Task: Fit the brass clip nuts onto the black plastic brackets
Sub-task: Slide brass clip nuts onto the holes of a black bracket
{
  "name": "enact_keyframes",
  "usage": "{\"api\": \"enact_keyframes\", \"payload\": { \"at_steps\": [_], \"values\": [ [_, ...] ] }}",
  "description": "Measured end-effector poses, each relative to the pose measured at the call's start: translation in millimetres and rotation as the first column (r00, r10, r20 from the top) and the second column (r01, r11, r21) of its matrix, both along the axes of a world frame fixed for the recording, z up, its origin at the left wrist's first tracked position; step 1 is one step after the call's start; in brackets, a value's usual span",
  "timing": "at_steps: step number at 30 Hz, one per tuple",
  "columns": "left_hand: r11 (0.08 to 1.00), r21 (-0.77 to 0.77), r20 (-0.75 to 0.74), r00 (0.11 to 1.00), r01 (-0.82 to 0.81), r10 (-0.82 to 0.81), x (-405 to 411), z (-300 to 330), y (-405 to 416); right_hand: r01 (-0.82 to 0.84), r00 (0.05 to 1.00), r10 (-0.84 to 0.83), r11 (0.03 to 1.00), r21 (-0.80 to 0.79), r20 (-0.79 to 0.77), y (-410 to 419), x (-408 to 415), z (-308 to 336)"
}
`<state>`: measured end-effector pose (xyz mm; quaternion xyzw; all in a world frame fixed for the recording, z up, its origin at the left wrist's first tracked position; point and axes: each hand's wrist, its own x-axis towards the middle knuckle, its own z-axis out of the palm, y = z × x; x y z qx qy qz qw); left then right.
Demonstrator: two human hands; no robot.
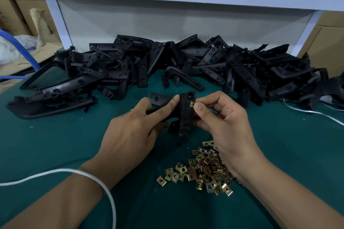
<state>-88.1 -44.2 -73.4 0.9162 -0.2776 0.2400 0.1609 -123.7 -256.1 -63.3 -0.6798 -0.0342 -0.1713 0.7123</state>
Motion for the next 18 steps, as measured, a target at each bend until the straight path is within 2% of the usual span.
{"api": "enact_keyframes", "payload": {
  "at_steps": [5,6,8,10,13,18],
  "values": [
    [0.997,-0.060,-0.012,0.998,0.056,-0.057,3,-1,1,-0.060,0.997,0.062,0.997,0.042,-0.041,-8,3,13],
    [0.998,-0.063,-0.003,1.000,0.030,-0.030,3,0,0,-0.042,0.998,0.042,0.999,0.002,-0.052,-7,2,13],
    [0.997,-0.064,0.010,0.999,-0.039,0.039,2,2,-3,0.032,0.998,-0.042,0.983,-0.181,-0.052,-1,-2,7],
    [0.995,-0.065,0.019,0.997,-0.076,0.077,-1,3,-6,0.102,0.995,-0.103,0.933,-0.345,0.015,9,-10,-2],
    [0.997,-0.056,0.022,0.998,-0.061,0.062,-5,4,-7,0.230,0.973,-0.206,0.873,-0.430,0.102,21,-14,-6],
    [0.998,-0.012,0.007,0.999,-0.054,0.054,-7,6,-10,0.288,0.952,-0.295,0.789,-0.542,0.075,17,-14,-2]
  ]
}}
